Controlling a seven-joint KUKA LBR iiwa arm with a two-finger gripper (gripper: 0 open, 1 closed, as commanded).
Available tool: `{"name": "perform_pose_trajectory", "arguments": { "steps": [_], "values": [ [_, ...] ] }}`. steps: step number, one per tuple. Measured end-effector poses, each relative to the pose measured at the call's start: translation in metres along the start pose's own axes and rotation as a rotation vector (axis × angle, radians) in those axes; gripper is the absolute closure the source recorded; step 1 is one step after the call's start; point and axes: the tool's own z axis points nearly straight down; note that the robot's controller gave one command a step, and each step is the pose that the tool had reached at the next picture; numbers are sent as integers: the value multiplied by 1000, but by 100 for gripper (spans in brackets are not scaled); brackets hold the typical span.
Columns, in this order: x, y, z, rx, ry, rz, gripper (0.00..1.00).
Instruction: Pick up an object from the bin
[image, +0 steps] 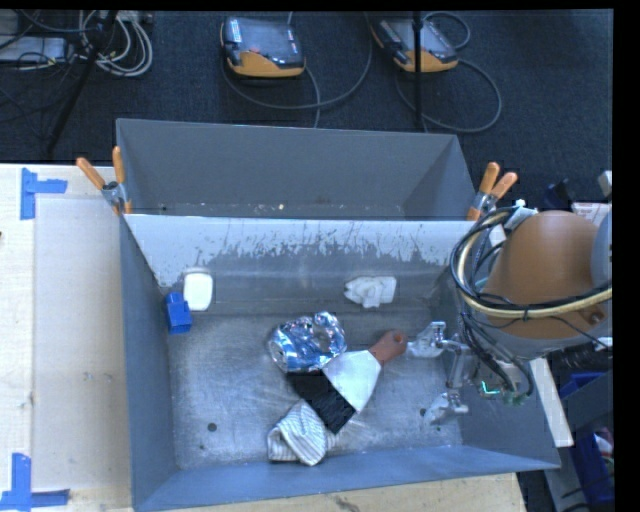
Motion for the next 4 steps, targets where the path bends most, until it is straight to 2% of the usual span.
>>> {"name": "perform_pose_trajectory", "arguments": {
  "steps": [1,2,3,4],
  "values": [
    [-2,0,-4,1,-8,-3,0],
    [-57,5,-6,0,-9,58,0],
    [-73,-30,40,0,-15,104,0],
    [-90,44,84,7,1,230,100]
  ]
}}
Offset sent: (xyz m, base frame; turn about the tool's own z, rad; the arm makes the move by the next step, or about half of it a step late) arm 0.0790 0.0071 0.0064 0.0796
